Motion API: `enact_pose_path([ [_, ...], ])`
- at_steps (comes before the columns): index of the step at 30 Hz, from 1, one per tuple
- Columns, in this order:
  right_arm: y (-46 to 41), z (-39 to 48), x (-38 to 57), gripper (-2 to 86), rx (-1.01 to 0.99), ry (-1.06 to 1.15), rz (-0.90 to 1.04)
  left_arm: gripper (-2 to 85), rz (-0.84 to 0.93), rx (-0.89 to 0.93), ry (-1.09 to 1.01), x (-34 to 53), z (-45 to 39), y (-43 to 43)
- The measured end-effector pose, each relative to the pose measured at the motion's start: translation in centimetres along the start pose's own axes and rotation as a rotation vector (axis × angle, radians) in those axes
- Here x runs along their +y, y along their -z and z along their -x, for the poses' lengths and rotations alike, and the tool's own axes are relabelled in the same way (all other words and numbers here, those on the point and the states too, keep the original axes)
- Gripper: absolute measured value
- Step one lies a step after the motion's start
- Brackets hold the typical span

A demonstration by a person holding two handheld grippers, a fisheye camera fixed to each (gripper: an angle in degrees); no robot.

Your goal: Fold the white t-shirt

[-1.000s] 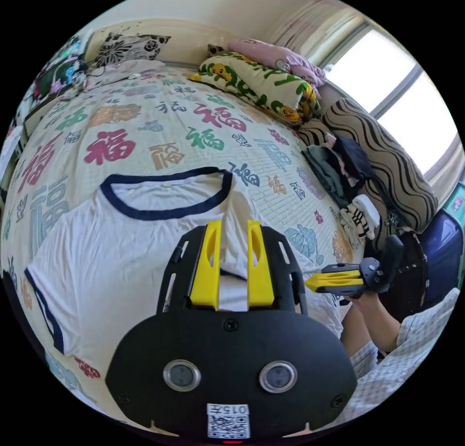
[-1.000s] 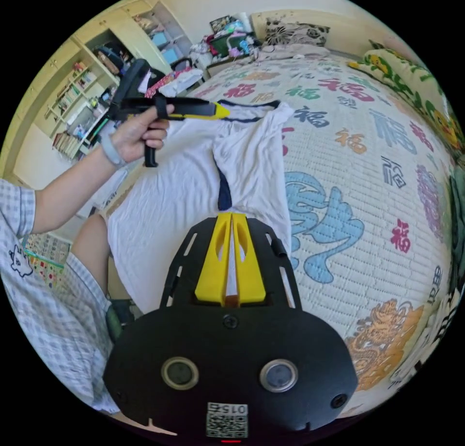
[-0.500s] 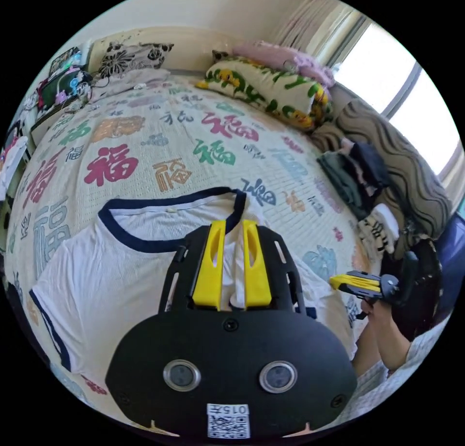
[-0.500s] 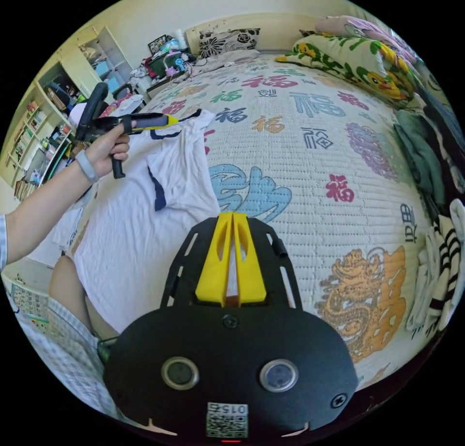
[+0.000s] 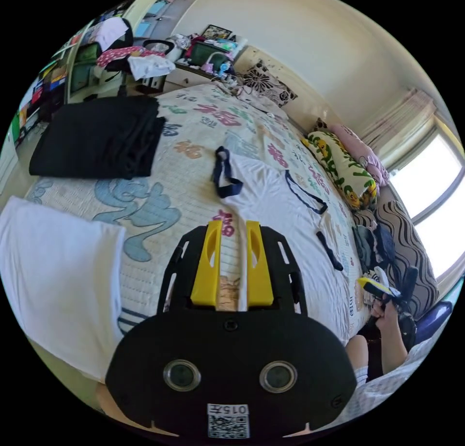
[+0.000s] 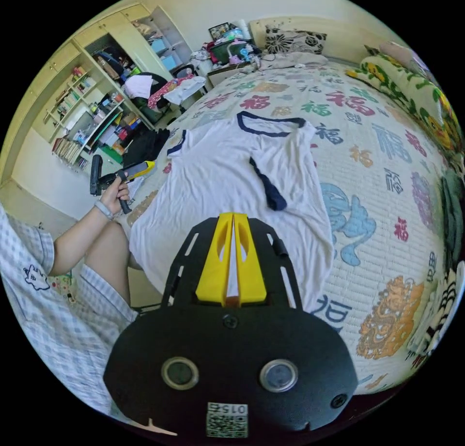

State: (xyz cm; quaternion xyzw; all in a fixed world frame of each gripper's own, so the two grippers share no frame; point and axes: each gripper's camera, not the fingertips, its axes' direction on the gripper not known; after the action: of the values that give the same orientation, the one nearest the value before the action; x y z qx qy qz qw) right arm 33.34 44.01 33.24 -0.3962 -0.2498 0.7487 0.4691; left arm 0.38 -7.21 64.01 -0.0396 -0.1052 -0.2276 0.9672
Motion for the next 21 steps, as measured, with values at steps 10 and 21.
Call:
enact_pose_path([
  [10, -10.4, 12.6, -19.3, 0.4, -0.077, 0.251, 0.068, 9.6, -0.072, 0.048, -0.079, -2.0, 4.4, -1.9],
  [21, -29.2, 22.0, -36.4, 9.2, 0.145, 0.303, 0.347, 0.7, -0.076, 0.215, 0.116, -1.4, 9.5, -2.5],
])
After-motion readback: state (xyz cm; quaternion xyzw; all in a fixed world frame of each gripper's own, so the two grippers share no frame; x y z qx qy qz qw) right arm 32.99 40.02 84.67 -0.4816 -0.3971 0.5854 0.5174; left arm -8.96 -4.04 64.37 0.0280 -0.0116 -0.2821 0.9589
